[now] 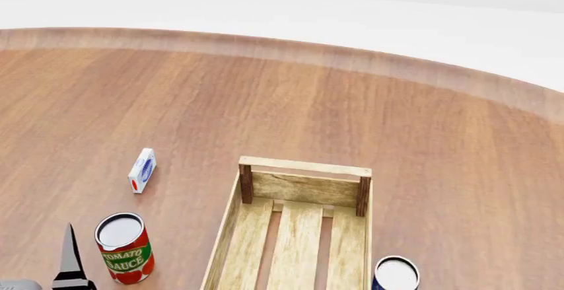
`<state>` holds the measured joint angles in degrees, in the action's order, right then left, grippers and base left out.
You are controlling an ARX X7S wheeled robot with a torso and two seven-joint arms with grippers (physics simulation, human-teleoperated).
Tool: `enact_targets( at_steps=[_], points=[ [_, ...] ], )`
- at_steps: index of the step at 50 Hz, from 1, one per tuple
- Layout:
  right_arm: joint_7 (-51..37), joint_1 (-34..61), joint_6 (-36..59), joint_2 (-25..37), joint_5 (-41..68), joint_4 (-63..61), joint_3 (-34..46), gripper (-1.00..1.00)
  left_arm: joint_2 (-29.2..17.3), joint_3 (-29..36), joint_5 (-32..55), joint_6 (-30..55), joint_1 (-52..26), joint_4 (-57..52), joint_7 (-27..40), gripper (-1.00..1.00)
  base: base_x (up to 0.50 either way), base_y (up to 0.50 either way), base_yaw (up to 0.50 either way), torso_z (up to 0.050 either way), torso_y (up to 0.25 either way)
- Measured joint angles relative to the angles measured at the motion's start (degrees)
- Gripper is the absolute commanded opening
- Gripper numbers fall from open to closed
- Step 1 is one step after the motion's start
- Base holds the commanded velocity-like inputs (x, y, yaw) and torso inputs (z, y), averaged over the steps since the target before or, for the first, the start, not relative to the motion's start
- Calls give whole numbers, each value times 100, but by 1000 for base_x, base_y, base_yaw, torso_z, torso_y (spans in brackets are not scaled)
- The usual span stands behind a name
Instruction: Pick up the butter and put it in the tray.
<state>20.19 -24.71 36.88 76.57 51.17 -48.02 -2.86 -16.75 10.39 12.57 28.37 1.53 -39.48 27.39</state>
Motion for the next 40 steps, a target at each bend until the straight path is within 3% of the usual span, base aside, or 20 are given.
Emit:
enact_targets(
  at_steps=[22,40],
  points=[
    [516,3136,1992,-821,-841,-134,2288,100,-48,21,55,27,-10,-32,50,100,0,0,0,0,0],
    [850,4027,2501,-1321,-1402,-235,3424,100,-84,26,101,3,-20,-16,76,100,0,0,0,0,0]
  ],
)
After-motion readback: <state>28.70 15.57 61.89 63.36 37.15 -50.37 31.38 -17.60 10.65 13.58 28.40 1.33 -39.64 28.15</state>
